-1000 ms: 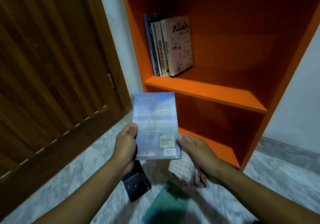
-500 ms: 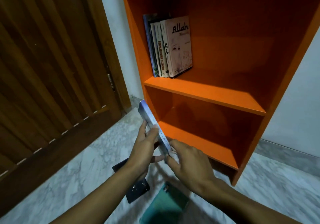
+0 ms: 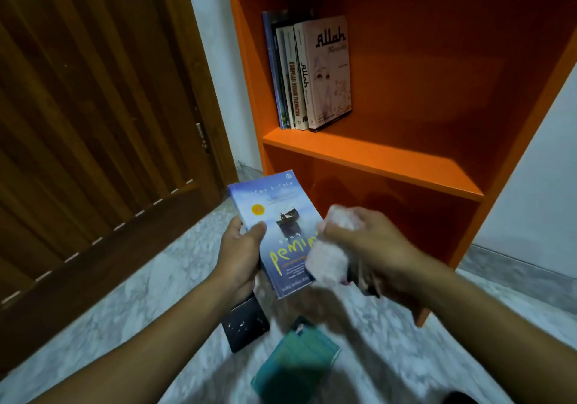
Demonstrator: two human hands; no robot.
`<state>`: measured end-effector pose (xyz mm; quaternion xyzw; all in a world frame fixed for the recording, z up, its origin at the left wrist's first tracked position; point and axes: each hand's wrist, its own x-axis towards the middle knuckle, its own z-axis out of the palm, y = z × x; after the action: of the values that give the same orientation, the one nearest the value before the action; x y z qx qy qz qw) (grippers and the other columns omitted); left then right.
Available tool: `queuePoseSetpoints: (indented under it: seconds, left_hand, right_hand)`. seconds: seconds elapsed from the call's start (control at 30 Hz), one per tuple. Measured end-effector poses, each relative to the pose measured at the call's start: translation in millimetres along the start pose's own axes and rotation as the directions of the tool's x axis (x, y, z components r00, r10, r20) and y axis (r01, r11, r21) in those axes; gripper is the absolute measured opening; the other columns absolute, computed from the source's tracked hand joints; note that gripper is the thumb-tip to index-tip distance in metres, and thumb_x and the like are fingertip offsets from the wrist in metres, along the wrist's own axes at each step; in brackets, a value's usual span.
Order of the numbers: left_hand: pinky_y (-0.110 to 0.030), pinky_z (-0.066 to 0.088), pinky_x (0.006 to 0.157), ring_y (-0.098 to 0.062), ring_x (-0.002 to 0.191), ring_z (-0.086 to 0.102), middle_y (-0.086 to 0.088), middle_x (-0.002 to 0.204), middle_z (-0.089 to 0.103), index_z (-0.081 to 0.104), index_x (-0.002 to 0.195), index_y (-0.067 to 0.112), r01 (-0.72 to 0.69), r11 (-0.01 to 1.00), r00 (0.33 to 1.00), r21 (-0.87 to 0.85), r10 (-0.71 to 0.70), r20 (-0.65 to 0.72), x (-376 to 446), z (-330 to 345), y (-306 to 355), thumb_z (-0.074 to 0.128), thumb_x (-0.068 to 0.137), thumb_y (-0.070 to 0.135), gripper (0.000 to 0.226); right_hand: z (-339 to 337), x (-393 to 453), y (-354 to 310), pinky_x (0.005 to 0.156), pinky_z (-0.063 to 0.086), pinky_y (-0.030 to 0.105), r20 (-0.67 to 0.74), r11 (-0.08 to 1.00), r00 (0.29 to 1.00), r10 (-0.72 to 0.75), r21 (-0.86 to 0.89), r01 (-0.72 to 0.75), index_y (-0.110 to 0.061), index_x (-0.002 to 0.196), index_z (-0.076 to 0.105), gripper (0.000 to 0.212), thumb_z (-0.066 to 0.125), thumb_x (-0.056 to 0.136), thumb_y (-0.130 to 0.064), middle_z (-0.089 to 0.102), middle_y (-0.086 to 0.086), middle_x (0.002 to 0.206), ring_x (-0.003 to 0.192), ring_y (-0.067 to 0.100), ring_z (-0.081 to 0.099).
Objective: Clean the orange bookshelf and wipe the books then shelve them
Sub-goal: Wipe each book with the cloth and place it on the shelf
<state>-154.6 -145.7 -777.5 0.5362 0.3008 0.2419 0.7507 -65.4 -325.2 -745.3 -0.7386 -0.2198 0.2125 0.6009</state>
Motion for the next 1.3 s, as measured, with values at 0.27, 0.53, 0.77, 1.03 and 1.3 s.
queuePoseSetpoints:
  seconds: [0.27,0.53,0.77,1.03,1.3]
  left_hand:
    - [-0.055,0.059,0.076,-0.039,0.086,0.073,-0.013,0.101,0.076,0.056,0.121,0.015,-0.090,0.975,0.974,0.201,0.045,0.222,-15,0,18,0.053,0.102,0.013,0.020]
    - [-0.045,0.061,0.067,-0.035,0.080,0.073,-0.018,0.102,0.075,0.060,0.116,0.013,-0.089,0.983,0.939,0.162,0.028,0.343,-34,20,10,0.050,0.102,0.014,0.017]
    - [-0.039,0.059,0.058,-0.027,0.070,0.072,-0.013,0.091,0.076,0.063,0.108,0.014,-0.025,1.000,0.987,0.019,0.021,0.160,-17,5,13,0.050,0.102,0.015,0.014]
    - [-0.041,0.058,0.073,-0.027,0.080,0.069,-0.012,0.103,0.072,0.058,0.111,0.012,-0.064,0.998,0.995,-0.001,0.064,-0.072,12,-24,22,0.047,0.105,0.023,0.017]
    - [-0.024,0.052,0.055,-0.016,0.063,0.065,-0.005,0.085,0.072,0.058,0.106,0.010,-0.192,0.968,0.979,0.162,0.199,-0.031,9,-22,26,0.047,0.105,0.020,0.014]
  right_hand:
    - [-41,17,-29,0.073,0.059,0.044,-0.186,0.689,0.952,0.244,0.724,-0.035,-0.012,0.119,0.060,0.027,0.044,0.105,-0.028,0.074,0.012,0.109,0.088,0.022,0.073]
    - [-17,28,14,0.123,0.014,0.044,-0.085,0.784,0.865,-0.495,-0.473,0.402,-0.047,0.135,0.044,0.035,0.039,0.101,-0.045,0.040,-0.008,0.154,0.147,0.017,0.028]
    - [25,-6,65,0.124,0.012,0.032,0.158,0.755,0.841,-0.518,-0.378,0.536,-0.029,0.151,0.038,0.048,0.039,0.104,-0.035,0.021,-0.014,0.162,0.151,0.004,0.010]
    - [47,-30,98,0.107,0.037,0.034,0.412,0.652,0.747,-0.521,-0.372,0.661,-0.027,0.120,0.063,0.036,0.047,0.089,-0.016,0.063,-0.013,0.130,0.127,0.008,0.050]
    - [31,-15,34,0.091,0.040,0.011,0.406,0.958,0.877,-0.255,-0.016,0.286,-0.028,0.093,0.058,0.010,0.053,0.100,-0.025,0.059,-0.031,0.087,0.095,-0.018,0.052]
